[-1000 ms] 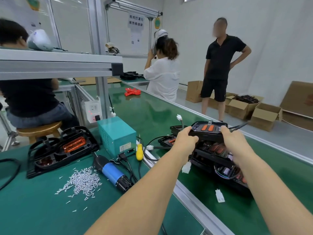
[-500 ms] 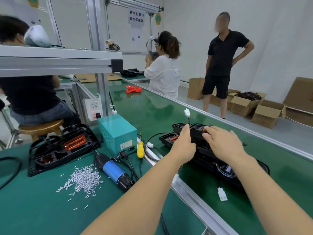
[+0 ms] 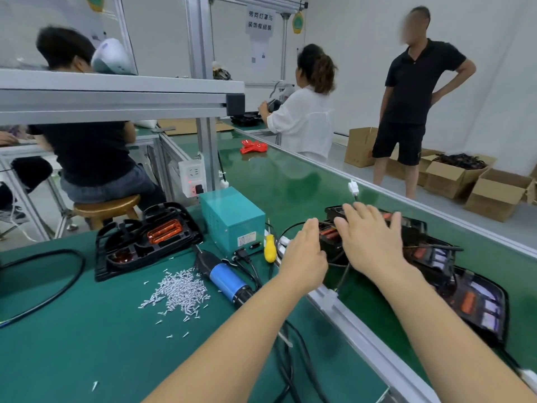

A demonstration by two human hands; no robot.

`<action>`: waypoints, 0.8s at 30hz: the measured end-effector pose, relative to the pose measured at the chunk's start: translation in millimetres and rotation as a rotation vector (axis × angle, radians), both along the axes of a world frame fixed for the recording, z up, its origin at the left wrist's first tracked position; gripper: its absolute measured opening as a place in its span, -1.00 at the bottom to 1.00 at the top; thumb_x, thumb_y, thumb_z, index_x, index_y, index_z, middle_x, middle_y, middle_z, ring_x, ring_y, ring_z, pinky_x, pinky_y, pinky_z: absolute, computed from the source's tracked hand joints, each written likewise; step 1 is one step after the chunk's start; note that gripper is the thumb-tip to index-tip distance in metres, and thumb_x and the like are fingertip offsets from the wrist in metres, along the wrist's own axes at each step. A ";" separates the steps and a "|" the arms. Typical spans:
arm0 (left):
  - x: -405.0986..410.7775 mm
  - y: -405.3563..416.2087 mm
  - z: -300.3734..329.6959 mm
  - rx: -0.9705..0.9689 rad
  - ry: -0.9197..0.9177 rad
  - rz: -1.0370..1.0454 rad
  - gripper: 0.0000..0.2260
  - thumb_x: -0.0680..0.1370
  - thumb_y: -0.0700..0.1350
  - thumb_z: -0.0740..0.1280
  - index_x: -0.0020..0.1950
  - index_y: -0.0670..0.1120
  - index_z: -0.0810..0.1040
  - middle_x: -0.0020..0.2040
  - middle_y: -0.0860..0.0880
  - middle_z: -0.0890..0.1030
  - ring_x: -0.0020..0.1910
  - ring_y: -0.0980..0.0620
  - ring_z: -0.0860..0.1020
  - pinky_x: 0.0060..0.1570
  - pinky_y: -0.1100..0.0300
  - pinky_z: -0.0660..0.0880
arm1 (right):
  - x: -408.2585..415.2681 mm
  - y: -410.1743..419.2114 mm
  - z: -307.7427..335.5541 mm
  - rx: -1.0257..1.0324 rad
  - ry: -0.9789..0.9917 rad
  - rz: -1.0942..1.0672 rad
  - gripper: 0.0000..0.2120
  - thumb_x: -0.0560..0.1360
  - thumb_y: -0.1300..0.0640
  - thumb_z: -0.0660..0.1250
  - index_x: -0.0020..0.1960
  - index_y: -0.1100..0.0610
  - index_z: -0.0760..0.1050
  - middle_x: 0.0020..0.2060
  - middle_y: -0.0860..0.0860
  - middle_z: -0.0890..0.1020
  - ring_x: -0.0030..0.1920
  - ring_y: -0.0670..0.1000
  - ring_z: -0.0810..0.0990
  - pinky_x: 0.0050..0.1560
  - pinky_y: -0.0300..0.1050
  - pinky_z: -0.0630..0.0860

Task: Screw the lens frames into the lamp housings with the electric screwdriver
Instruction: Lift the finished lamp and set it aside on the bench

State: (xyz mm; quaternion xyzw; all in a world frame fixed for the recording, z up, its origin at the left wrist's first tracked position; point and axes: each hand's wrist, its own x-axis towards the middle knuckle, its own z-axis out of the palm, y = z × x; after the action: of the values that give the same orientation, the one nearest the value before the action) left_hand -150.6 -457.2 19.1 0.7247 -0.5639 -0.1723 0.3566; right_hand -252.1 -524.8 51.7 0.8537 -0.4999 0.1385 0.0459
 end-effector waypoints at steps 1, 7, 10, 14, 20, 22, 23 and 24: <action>5.9 6.4 -1.2 -0.004 -0.029 0.025 -0.48 0.56 -0.30 0.15 0.50 -0.18 0.09 0.46 -0.16 0.26 0.43 -0.15 0.25 0.40 -0.01 0.20 | 10.7 8.6 -3.3 0.006 0.002 0.038 -0.54 0.67 -0.07 -0.09 0.53 0.02 0.14 0.51 -0.02 0.22 0.51 0.03 0.12 0.46 0.31 -0.07; 48.1 49.6 -11.7 0.011 -0.114 0.171 -0.55 0.55 -0.29 0.14 0.45 -0.25 0.18 0.46 -0.18 0.27 0.44 -0.14 0.23 0.39 -0.02 0.19 | 68.4 54.4 -21.7 0.071 -0.023 0.222 -0.52 0.67 -0.11 -0.09 0.55 0.01 0.09 0.53 -0.05 0.18 0.52 -0.01 0.09 0.47 0.27 -0.09; 69.2 76.9 -18.8 0.030 -0.166 0.267 -0.45 0.54 -0.27 0.18 0.51 -0.19 0.09 0.51 -0.14 0.21 0.47 -0.08 0.19 0.41 0.01 0.15 | 91.9 74.8 -28.3 0.122 -0.042 0.288 -0.52 0.68 -0.10 -0.11 0.56 0.00 0.07 0.55 -0.05 0.15 0.53 -0.03 0.06 0.47 0.27 -0.13; 93.5 113.0 -28.0 0.065 -0.182 0.381 -0.43 0.56 -0.24 0.16 0.54 -0.17 0.04 0.54 -0.11 0.15 0.49 -0.04 0.15 0.43 -0.01 0.10 | 119.6 104.8 -37.5 0.147 -0.005 0.392 -0.49 0.67 -0.11 -0.14 0.58 0.01 0.02 0.57 -0.03 0.09 0.55 -0.01 0.01 0.47 0.28 -0.18; 121.1 165.7 -46.1 0.159 -0.233 0.534 -0.44 0.61 -0.19 0.07 0.56 -0.05 -0.09 0.57 0.04 -0.02 0.54 0.07 -0.05 0.47 -0.03 -0.12 | 154.2 146.2 -53.9 0.236 0.054 0.536 -0.47 0.66 -0.16 -0.18 0.59 -0.01 -0.05 0.58 -0.02 0.01 0.57 0.01 -0.08 0.46 0.26 -0.29; 128.5 183.3 -51.3 0.185 -0.235 0.576 -0.44 0.62 -0.18 0.06 0.56 -0.04 -0.12 0.58 0.05 -0.06 0.54 0.07 -0.09 0.47 -0.03 -0.14 | 164.7 159.1 -58.7 0.255 0.087 0.574 -0.45 0.66 -0.17 -0.18 0.59 0.00 -0.06 0.59 -0.02 0.00 0.57 0.01 -0.09 0.46 0.26 -0.30; 132.2 191.7 -53.6 0.200 -0.235 0.595 -0.44 0.62 -0.18 0.05 0.56 -0.04 -0.13 0.58 0.05 -0.08 0.54 0.06 -0.11 0.47 -0.02 -0.15 | 169.7 165.2 -60.7 0.261 0.104 0.592 -0.45 0.66 -0.18 -0.18 0.59 0.00 -0.06 0.59 -0.01 0.00 0.57 0.02 -0.09 0.46 0.26 -0.30; 136.1 199.7 -55.6 0.215 -0.237 0.613 -0.44 0.63 -0.18 0.06 0.56 -0.04 -0.14 0.58 0.05 -0.10 0.54 0.06 -0.12 0.47 -0.01 -0.16 | 174.3 171.4 -62.7 0.261 0.125 0.612 -0.44 0.65 -0.18 -0.19 0.59 0.00 -0.07 0.59 -0.01 -0.01 0.57 0.02 -0.10 0.46 0.26 -0.30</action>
State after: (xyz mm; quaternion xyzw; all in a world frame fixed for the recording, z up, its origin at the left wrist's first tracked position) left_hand -14.5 -257.5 -36.5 0.9088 -0.3360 -0.0302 0.2453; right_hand -77.8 -353.3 -10.9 0.9697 -0.2304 0.0280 -0.0769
